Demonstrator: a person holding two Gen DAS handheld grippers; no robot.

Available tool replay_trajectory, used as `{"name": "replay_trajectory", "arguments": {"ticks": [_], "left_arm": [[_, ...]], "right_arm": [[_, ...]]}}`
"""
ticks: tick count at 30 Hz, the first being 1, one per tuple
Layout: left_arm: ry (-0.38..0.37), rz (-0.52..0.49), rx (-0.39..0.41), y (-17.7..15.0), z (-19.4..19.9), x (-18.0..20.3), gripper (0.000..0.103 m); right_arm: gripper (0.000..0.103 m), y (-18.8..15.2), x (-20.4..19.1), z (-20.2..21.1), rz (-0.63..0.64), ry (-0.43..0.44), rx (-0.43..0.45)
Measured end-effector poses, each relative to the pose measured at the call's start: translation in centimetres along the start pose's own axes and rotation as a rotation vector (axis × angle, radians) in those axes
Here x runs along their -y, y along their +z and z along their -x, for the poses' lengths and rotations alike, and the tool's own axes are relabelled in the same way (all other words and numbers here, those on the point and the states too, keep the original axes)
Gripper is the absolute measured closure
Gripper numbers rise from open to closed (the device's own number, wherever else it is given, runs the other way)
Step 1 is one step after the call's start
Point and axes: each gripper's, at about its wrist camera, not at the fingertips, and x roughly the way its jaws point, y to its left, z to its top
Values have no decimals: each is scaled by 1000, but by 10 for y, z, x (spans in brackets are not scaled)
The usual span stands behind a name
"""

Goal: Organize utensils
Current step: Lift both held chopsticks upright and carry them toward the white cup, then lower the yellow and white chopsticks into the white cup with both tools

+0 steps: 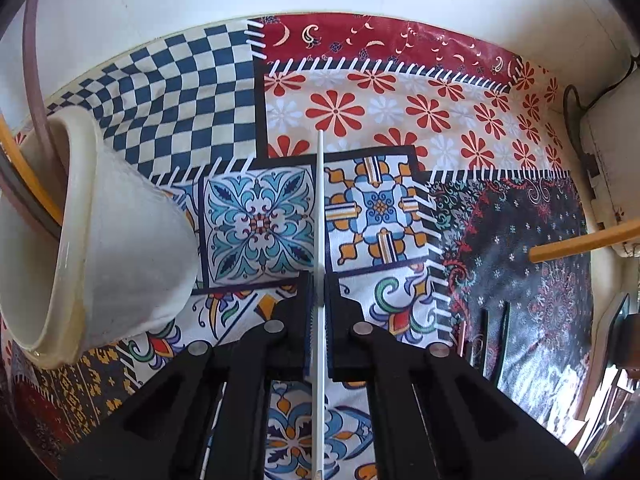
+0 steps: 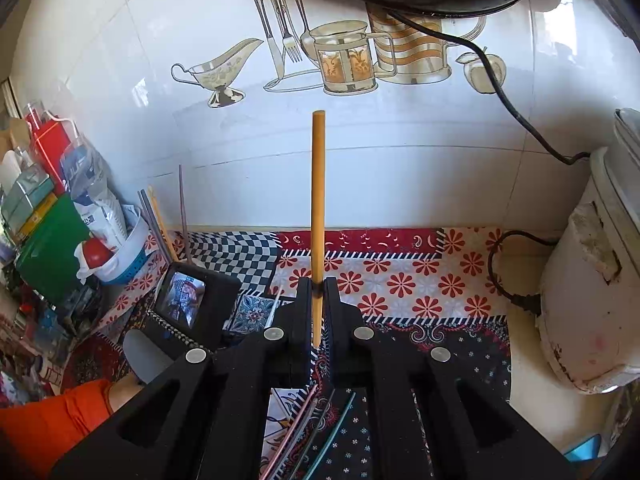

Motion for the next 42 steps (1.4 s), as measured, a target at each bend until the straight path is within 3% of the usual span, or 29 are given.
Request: {"name": "replay_trajectory", "arguments": {"ticks": [7, 15, 24, 35, 42], "left_arm": [[-66, 24, 67, -29, 45, -14, 100], [-100, 52, 238, -64, 126, -28, 100], [-103, 127, 408, -82, 189, -61, 100], [-49, 190, 578, -77, 259, -102, 100], [-27, 226, 653, -56, 279, -120, 100]], "right_arm": [[98, -3, 1, 18, 3, -19, 16], [98, 3, -18, 32, 28, -6, 50], [98, 7, -51, 32, 79, 37, 64], [98, 30, -96, 21, 154, 117, 93], [98, 45, -123, 3, 202, 170, 96]]}}
